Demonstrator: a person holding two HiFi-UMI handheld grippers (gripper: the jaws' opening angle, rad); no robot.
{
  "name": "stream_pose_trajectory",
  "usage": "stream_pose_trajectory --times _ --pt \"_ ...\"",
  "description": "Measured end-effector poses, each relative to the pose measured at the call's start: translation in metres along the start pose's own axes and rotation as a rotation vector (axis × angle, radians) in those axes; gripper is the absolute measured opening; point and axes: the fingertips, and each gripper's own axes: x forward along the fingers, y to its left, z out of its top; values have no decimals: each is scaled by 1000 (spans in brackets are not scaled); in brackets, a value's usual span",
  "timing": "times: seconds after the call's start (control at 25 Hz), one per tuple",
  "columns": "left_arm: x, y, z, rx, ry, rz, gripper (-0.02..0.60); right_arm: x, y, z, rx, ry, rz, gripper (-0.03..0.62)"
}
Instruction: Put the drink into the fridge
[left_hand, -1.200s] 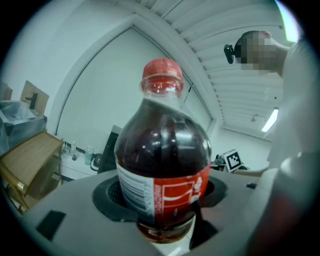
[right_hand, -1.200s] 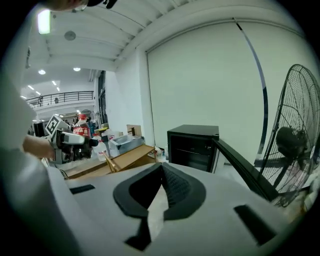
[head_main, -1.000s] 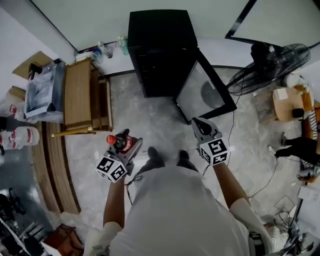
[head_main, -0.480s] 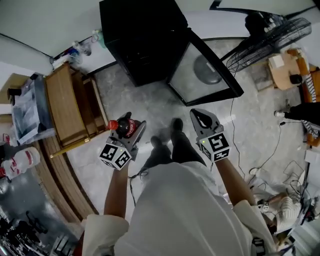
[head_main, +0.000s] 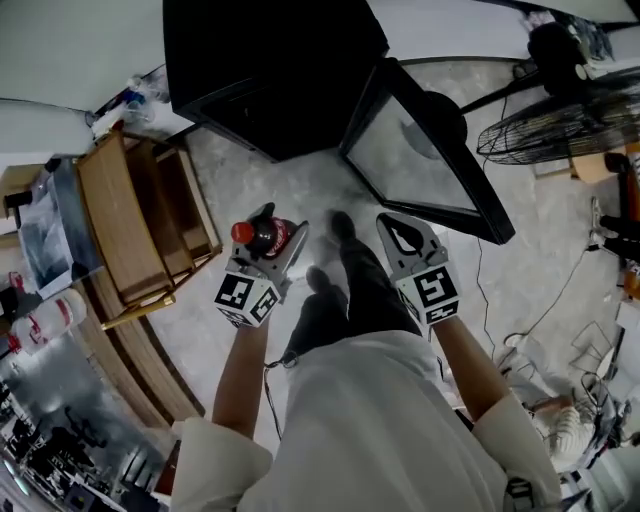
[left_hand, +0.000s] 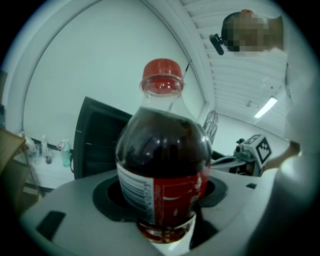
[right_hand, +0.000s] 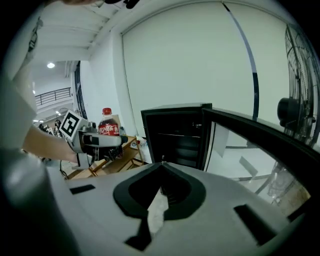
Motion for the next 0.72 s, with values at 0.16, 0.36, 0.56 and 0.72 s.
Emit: stream_pose_trajectory --times 0.16,0.36,0.56,0.72 --pt "48 35 -21 11 16 35 296 50 -19 -13 18 9 20 -3" --pt "98 107 -54 76 17 74 296 128 -17 -28 9 7 50 -3" --pt "144 151 -86 131 30 95 296 178 -26 -51 -13 21 68 -3" --pt "181 179 -147 144 58 119 296 219 -48 -104 -4 7 64 -3"
